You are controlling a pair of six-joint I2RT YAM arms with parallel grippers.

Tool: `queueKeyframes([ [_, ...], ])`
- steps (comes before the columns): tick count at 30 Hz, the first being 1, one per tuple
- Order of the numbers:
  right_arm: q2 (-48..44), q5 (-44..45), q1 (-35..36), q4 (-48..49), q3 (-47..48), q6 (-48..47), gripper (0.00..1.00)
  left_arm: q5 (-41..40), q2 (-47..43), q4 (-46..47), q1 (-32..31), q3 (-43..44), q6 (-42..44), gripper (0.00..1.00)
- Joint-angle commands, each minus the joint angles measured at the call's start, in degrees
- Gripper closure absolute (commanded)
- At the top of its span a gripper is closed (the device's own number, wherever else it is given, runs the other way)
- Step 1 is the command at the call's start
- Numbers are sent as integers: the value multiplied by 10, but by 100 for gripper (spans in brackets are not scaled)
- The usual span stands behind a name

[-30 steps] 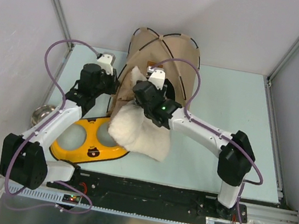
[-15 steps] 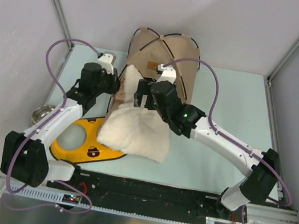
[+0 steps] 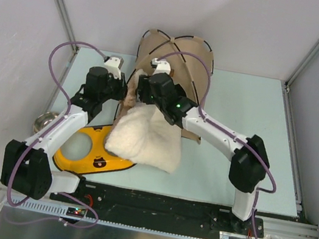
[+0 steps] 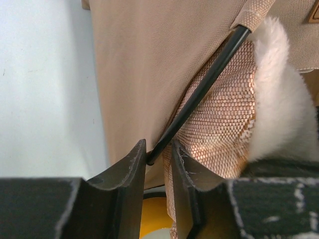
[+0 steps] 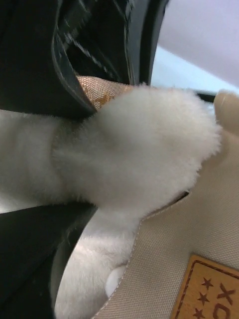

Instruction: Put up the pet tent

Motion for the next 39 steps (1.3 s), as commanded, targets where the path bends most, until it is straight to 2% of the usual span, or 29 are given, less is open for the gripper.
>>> queueKeyframes([
  [1,42,62,-10,-45,46,-12,48,27,2,1,-3,9,-11,70],
  [2,42,75,-10,-48,34,-8,65,26,3,1,-3,9,-11,69],
  [4,35,104,-10,-51,4,6,88,22,5,1,-3,9,-12,70],
  [6,22,136,-9,-53,-39,27,97,21,6,1,-3,11,-13,70],
  [9,12,177,-10,-69,-87,72,100,22,8,1,-3,14,-15,70],
  [12,34,222,-14,-107,-80,120,100,23,8,1,-4,17,-19,69],
  [16,88,250,-29,-157,-7,159,100,25,8,0,-3,20,-22,70],
  [25,193,298,-44,-216,190,157,100,26,7,0,-3,17,-28,69],
  [29,209,281,-45,-206,209,146,100,28,7,0,-4,17,-31,69],
  [31,194,260,-43,-178,185,129,96,27,6,-1,-3,17,-31,69],
  [35,112,219,-32,-73,79,79,67,25,7,0,-3,19,-34,69],
  [36,88,212,-28,-56,54,69,59,24,9,0,-4,21,-35,69],
  [39,34,191,-17,-36,9,54,42,22,11,1,-4,22,-38,68],
])
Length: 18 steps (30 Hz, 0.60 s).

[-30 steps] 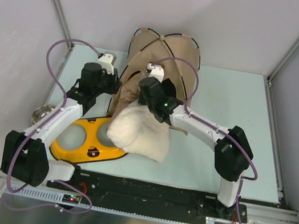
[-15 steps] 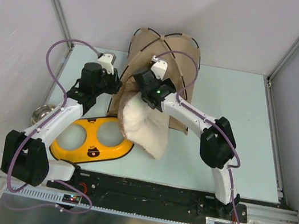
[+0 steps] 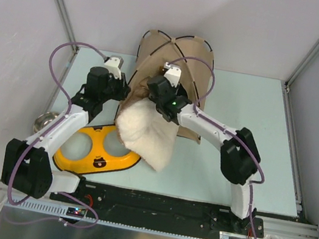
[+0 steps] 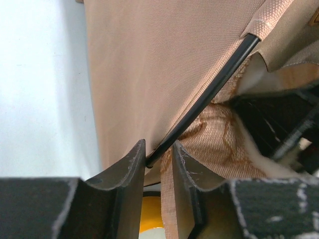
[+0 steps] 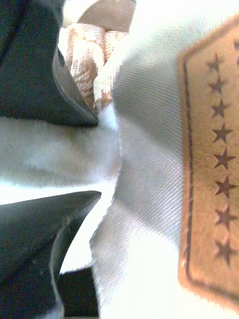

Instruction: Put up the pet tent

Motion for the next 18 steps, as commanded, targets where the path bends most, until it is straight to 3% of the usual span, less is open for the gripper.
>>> queueKeyframes([
  [1,-94,-29,15,38,-59,-47,37,16,8,0,-3,21,-17,68],
  [7,-163,-82,19,34,-85,-40,22,27,25,1,-4,32,-28,68],
  [12,-212,-95,21,23,-91,-38,17,33,33,2,-5,42,-31,68],
  [18,-294,-62,22,-4,-176,7,11,35,34,2,-5,39,-30,67],
])
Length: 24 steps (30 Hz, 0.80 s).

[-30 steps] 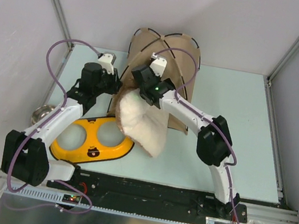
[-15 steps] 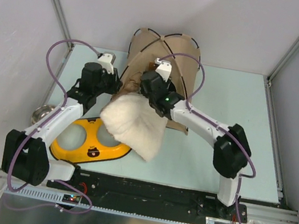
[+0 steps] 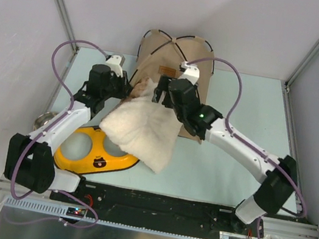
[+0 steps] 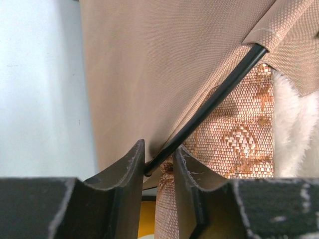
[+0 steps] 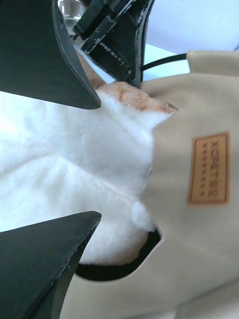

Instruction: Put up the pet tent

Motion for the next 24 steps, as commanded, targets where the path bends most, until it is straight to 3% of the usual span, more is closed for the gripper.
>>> queueKeyframes([
  [1,-68,35,1,-44,-52,47,11,28,6,3,-5,18,-17,67],
  [8,-82,6,-3,-118,-164,124,8,28,-3,2,-5,13,-18,65],
  [13,-61,-86,-3,-69,-230,128,2,26,-11,2,-5,6,-14,64],
  [17,-21,-121,4,-9,-258,120,2,29,-17,1,-5,1,-15,64],
  [20,9,-137,6,50,-265,104,22,32,-21,1,-5,-1,-15,64],
  [24,27,-146,3,67,-246,114,66,32,-26,-6,-5,-2,-10,64],
])
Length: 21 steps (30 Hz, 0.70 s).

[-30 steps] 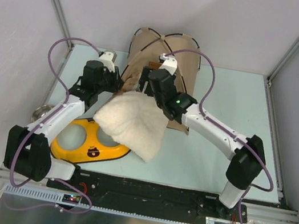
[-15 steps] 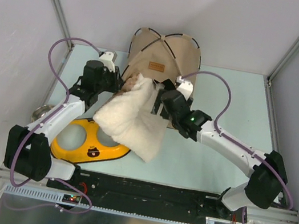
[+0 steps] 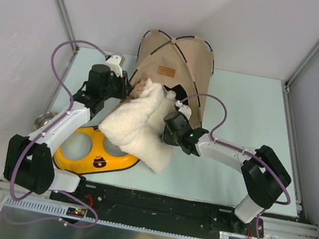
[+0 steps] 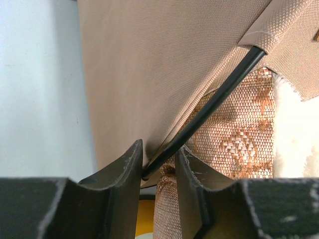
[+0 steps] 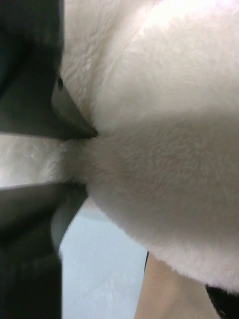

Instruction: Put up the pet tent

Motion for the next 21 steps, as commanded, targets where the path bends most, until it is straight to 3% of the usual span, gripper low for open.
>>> queueKeyframes([
  [1,11,-18,4,52,17,2,79,26,-22,-5,-5,-3,-5,64],
  [3,0,5,7,46,24,-3,94,26,-24,-7,-5,-3,-3,63],
  [5,-16,38,8,34,34,-15,99,27,-25,-9,-5,-5,-3,63],
  [14,-84,152,9,17,114,-115,100,34,-23,-11,-5,-17,-5,63],
  [21,-64,185,-9,51,162,-184,100,40,-19,-11,-5,-20,-8,63],
])
